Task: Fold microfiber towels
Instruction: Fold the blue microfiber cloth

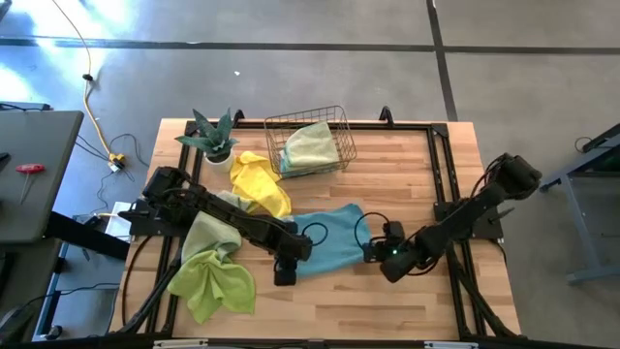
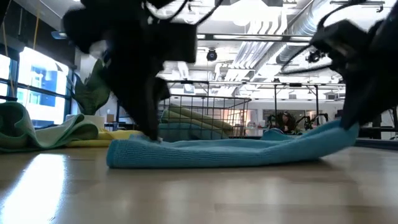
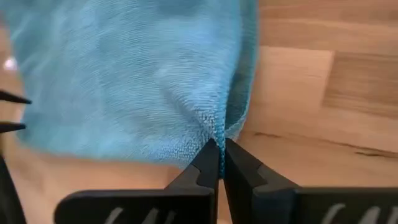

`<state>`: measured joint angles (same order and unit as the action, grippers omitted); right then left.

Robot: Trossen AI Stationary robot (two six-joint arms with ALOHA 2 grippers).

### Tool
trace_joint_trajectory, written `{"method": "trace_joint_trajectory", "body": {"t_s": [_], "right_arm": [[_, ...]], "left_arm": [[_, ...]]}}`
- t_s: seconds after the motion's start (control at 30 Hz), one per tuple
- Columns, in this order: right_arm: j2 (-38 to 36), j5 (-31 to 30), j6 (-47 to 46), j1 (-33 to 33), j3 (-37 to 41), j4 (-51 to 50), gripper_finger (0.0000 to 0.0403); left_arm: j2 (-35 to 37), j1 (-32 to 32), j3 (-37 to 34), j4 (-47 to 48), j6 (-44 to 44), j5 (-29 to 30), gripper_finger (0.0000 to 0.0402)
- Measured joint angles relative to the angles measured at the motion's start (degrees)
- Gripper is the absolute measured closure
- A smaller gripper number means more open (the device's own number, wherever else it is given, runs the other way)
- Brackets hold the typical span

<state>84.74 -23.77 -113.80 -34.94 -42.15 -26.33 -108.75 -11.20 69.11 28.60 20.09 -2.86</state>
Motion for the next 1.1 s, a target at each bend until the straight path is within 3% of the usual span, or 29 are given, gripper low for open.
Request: {"method": "trace_joint_trajectory", "body": {"t_s": [0.2,0.57,0.8,1.1], "right_arm": [[-3.0,5.5,7.4,3.2,0.0,3.1,0.0402],[1.3,5.3,17.9,10.3,-1.3,17.8,0.0402],[9.9,7.0,27.0,13.7,-11.0,20.7,0.0403],[21.1,10.1,39.8,17.7,-25.9,19.4,0.0403]], "left_arm": [[3.0,-0.5,1.2,-0.4,4.5,-1.3,0.0284],[16.6,-1.8,3.1,-2.7,8.3,1.1,0.0284],[23.6,-4.9,2.8,1.9,9.3,8.3,0.0284],[26.6,-7.9,2.7,5.8,11.5,12.6,0.0284]]}}
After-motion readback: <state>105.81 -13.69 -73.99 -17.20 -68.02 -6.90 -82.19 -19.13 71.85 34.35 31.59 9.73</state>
